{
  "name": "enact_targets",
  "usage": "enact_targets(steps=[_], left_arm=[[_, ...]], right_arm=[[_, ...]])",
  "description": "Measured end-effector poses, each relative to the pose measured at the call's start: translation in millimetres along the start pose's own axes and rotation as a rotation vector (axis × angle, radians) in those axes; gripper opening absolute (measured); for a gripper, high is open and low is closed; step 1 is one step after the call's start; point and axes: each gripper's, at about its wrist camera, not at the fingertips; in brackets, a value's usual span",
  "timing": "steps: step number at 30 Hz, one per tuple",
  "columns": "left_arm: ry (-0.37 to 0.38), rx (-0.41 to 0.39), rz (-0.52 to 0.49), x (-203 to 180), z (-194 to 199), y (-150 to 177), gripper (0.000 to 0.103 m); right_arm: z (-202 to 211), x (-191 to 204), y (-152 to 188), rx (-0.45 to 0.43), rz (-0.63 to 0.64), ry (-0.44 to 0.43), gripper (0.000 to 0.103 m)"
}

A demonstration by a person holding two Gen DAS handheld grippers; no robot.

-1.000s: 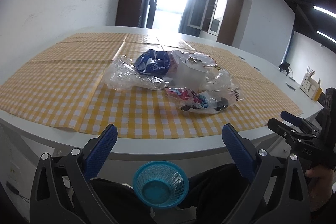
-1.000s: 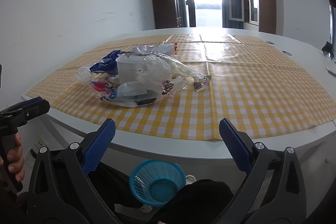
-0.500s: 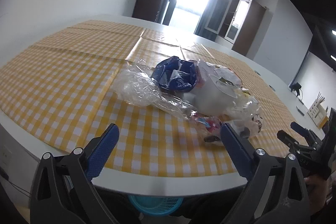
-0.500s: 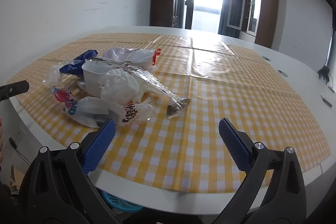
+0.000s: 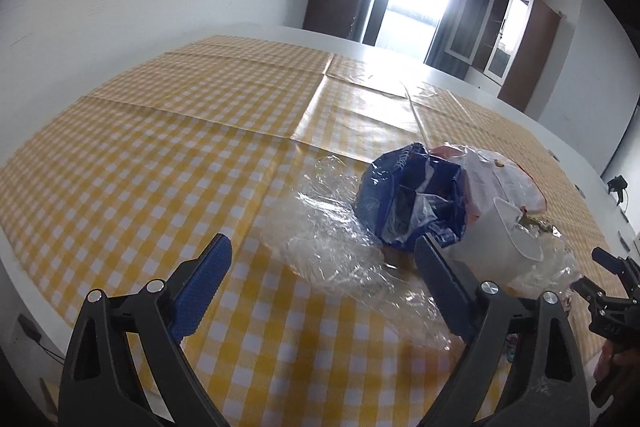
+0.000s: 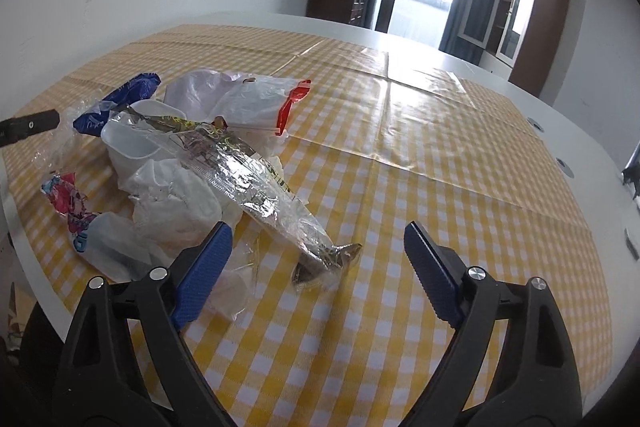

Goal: Collect trash
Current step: 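Grasp the clear plastic wrap with the left gripper while the right grasps the foil wrapper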

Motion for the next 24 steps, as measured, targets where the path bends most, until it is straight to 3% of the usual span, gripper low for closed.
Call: enact_targets(steps=[2,4,7,9,10,14,16,20,24], left_arm=[[-0.058,0.01,-0.018,1.5,-8.9,-5.7,0.083],[-0.062,0.037,-0.024,3.3,-17.2,-9.4,0.079],[-0.004,0.107,0.003,8.3,-31.9,-13.6,0.073],[-0.034,0.109,-0.016,9.2,-37.0,-13.2,0.06],[-0.043,0.106,-0.022,10.3,-38.0,-12.2,0.048],[0.007,0.08,-0.003,15.8,-28.8,-8.8,0.046],[0.013,0.049,0.0,16.0,-19.3,-8.4,0.046],[0.016,-0.013,0.0,16.3,3.6,-8.5,0.046],[0.107,-0.041,0.009,9.7,30.7,-1.0,0.045]], right_arm=[[-7.2,-1.0,-4.1,0.016,-0.008,-0.007,0.081],[-12.1,-3.3,-6.8,0.025,-0.023,-0.02,0.08],[-20.9,-0.6,-10.5,0.048,-0.016,-0.037,0.064],[-24.8,1.0,-10.0,0.06,-0.026,-0.056,0.05],[-25.6,1.2,-10.3,0.062,-0.034,-0.059,0.04],[-18.7,-0.9,-7.7,0.027,-0.065,-0.044,0.016],[-10.9,-4.6,-6.1,0.001,-0.093,-0.058,0.01],[10.4,-11.5,-3.3,-0.041,-0.152,-0.074,0.006],[37.6,-13.0,3.8,-0.084,-0.193,-0.084,0.004]])
Point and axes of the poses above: each gripper's, at about its wrist camera, not at the fingertips, and z roughly against the way its jaws point, x to its left, y to its underside, and after that the axes turned 9 degrees about y, right-handed
